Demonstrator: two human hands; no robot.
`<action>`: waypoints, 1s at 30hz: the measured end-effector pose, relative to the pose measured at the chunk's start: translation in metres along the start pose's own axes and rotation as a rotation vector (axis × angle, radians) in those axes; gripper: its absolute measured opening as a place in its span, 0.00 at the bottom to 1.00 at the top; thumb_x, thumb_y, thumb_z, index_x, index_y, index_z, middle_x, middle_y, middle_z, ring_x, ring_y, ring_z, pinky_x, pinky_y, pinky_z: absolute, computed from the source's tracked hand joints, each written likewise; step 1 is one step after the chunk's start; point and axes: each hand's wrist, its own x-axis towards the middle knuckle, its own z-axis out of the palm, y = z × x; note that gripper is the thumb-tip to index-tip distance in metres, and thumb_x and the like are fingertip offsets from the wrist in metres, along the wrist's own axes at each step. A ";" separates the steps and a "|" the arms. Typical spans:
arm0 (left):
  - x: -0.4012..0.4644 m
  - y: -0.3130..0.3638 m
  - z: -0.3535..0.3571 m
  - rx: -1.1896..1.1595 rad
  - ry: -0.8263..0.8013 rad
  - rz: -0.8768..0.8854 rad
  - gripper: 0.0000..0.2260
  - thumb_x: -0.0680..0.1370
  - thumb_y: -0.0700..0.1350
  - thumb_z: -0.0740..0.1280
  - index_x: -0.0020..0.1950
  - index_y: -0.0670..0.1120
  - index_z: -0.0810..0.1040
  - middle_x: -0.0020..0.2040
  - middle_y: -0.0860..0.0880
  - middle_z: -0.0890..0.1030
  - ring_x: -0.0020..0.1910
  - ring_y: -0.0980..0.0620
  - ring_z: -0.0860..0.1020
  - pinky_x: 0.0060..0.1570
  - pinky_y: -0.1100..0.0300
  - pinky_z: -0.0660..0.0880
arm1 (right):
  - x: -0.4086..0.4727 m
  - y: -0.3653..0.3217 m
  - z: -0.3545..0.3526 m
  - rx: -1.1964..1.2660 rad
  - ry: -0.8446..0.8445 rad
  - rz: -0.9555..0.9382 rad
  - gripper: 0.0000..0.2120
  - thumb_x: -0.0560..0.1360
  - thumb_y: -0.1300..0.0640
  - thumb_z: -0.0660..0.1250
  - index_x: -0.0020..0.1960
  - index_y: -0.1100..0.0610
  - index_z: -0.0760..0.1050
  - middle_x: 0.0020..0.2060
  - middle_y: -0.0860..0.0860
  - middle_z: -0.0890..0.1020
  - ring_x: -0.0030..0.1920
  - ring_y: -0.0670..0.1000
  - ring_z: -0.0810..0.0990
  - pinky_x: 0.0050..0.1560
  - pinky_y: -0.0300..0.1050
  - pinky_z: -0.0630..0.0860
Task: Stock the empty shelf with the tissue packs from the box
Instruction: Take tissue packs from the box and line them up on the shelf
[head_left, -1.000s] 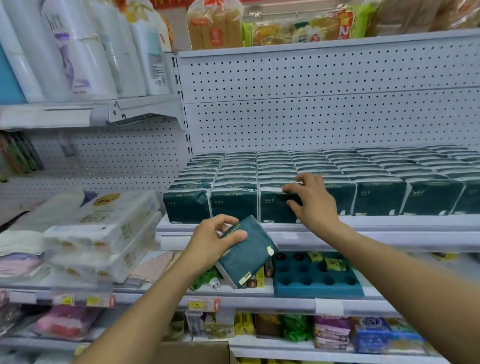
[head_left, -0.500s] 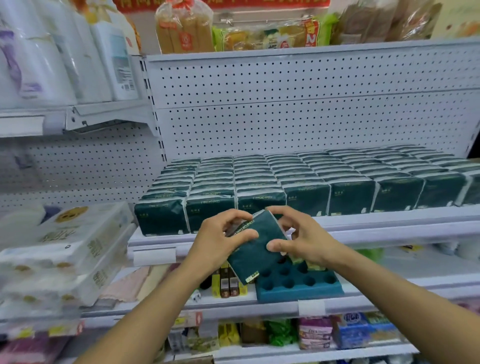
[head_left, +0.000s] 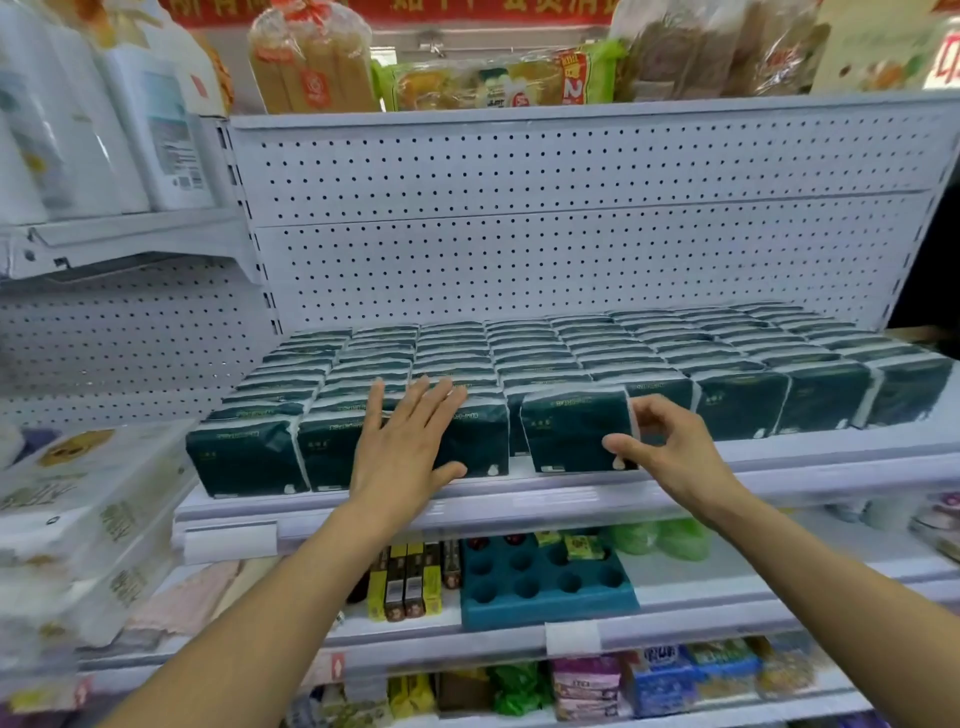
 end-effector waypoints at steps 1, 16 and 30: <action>0.001 -0.001 0.002 0.023 -0.018 -0.007 0.37 0.78 0.64 0.60 0.80 0.54 0.45 0.81 0.54 0.48 0.79 0.53 0.45 0.73 0.42 0.32 | 0.003 0.006 0.003 -0.031 0.009 0.009 0.11 0.70 0.55 0.76 0.49 0.53 0.77 0.44 0.54 0.80 0.46 0.55 0.81 0.50 0.49 0.78; 0.004 0.000 0.019 0.039 0.060 -0.051 0.31 0.77 0.54 0.69 0.78 0.51 0.62 0.75 0.52 0.67 0.75 0.49 0.65 0.75 0.36 0.47 | 0.014 0.007 0.030 -0.278 0.085 0.044 0.14 0.73 0.51 0.74 0.48 0.54 0.69 0.37 0.49 0.77 0.40 0.52 0.76 0.44 0.54 0.77; -0.028 0.031 0.000 -0.114 0.187 -0.131 0.30 0.77 0.54 0.67 0.77 0.49 0.62 0.77 0.48 0.64 0.78 0.46 0.57 0.75 0.38 0.49 | -0.021 -0.009 0.029 -0.583 0.162 -0.286 0.26 0.76 0.48 0.68 0.70 0.55 0.65 0.66 0.53 0.70 0.64 0.54 0.71 0.53 0.53 0.75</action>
